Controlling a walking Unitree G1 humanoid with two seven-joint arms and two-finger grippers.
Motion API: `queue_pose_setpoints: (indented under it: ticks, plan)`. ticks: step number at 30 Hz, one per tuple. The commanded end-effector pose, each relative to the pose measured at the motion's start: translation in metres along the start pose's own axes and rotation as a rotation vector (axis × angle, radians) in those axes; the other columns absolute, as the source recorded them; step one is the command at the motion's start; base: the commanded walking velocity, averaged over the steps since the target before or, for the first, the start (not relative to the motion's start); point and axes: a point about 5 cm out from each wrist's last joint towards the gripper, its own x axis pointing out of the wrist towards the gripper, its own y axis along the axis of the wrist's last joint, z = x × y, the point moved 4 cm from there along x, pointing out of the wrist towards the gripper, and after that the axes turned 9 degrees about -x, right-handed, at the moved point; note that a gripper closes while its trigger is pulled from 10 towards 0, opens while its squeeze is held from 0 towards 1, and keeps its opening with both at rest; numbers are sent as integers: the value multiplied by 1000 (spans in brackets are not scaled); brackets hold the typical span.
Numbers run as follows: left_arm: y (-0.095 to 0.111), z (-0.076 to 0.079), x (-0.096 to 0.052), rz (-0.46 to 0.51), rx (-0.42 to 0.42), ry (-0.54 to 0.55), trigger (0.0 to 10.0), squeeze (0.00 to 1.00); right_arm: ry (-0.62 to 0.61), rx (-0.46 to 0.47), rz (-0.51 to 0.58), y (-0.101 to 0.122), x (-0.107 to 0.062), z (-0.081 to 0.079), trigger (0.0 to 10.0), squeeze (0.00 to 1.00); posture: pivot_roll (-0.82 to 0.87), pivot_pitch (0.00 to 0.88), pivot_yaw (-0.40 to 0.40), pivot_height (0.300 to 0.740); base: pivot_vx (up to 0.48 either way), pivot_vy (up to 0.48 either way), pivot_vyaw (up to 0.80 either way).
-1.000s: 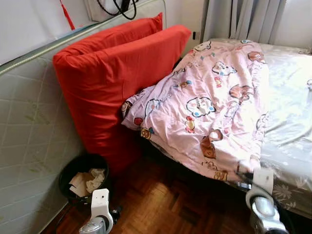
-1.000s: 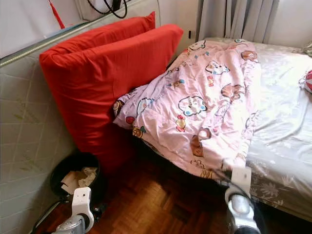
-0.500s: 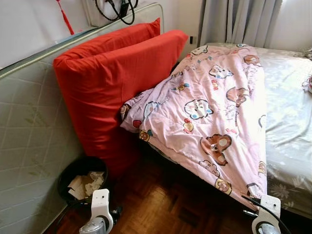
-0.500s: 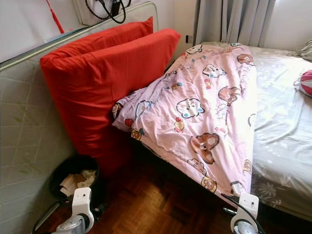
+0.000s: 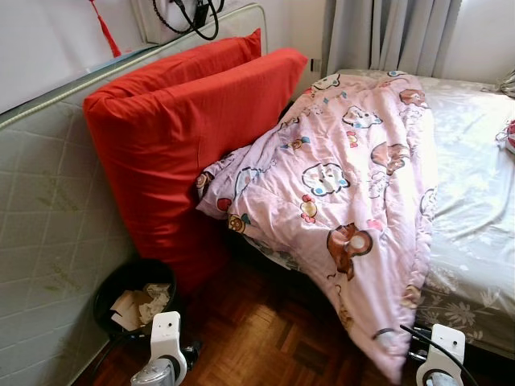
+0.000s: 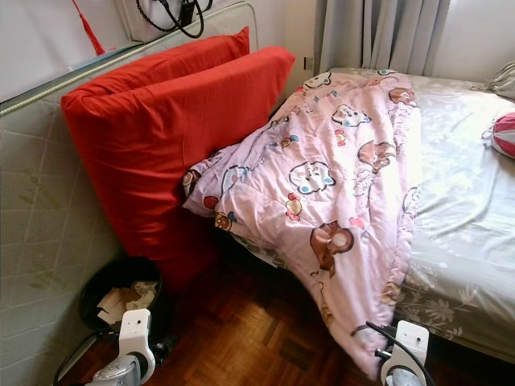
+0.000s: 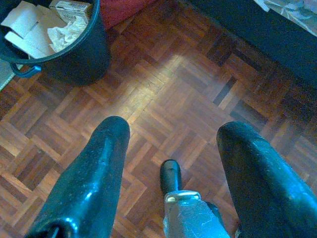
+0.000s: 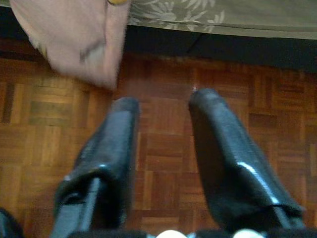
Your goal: Clean up the room
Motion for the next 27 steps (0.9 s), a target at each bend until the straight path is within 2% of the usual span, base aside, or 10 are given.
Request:
queue_pose_setpoints:
  ticks: [1, 3, 5, 7, 8, 11, 13, 18, 22, 27]
  plan:
    - [2, -7, 0, 0, 10, 18, 10000, 0, -17, 22, -11, -2, 0, 4, 10000, 1000, -52, 0, 99, 740, 0, 0, 0]
    - [2, -7, 0, 0, 10, 18, 10000, 0, -5, 46, -3, -1, 0, 4, 10000, 1000, -52, 0, 99, 740, 0, 0, 0]
    - [2, -7, 0, -2, 11, 19, 10000, 0, 84, 83, 30, 4, 0, -8, 10000, 0, -51, 0, 100, 740, 0, 0, 0]
    - [2, -7, 0, -2, 11, 19, 10000, 0, 142, 58, 36, 4, -2, -17, 10000, 0, -57, 0, 101, 740, 0, 0, 0]
    - [2, -7, 0, -4, 11, 20, 10000, 0, 191, -31, 31, -1, -4, -27, 10000, 0, -57, 0, 101, 740, 0, 0, 0]
    - [1, -8, 0, -11, 8, 26, 10000, 0, 260, -106, 23, -12, -9, -38, 10000, 0, -57, 0, 96, 740, 0, 0, 0]
    - [1, -7, 0, -18, 25, 15, 10000, 0, 220, -3, -12, -20, -9, -35, 10000, 0, -48, 0, 93, 740, 0, 0, 0]
    - [0, -7, 0, -22, 22, 27, 10000, 0, 212, 77, -44, -35, -14, -40, 10000, 0, -40, 0, 92, 740, 0, 0, 0]
    - [0, -7, 0, -26, 28, 29, 10000, 0, 226, 70, -50, -42, -17, -44, 10000, 0, -46, 0, 94, 740, 0, 0, 0]
    - [-2, -8, -1, -24, -3, 44, 10000, 0, 252, -10, -54, -51, -21, -49, 10000, 0, -43, 0, 92, 740, 0, 0, 785]
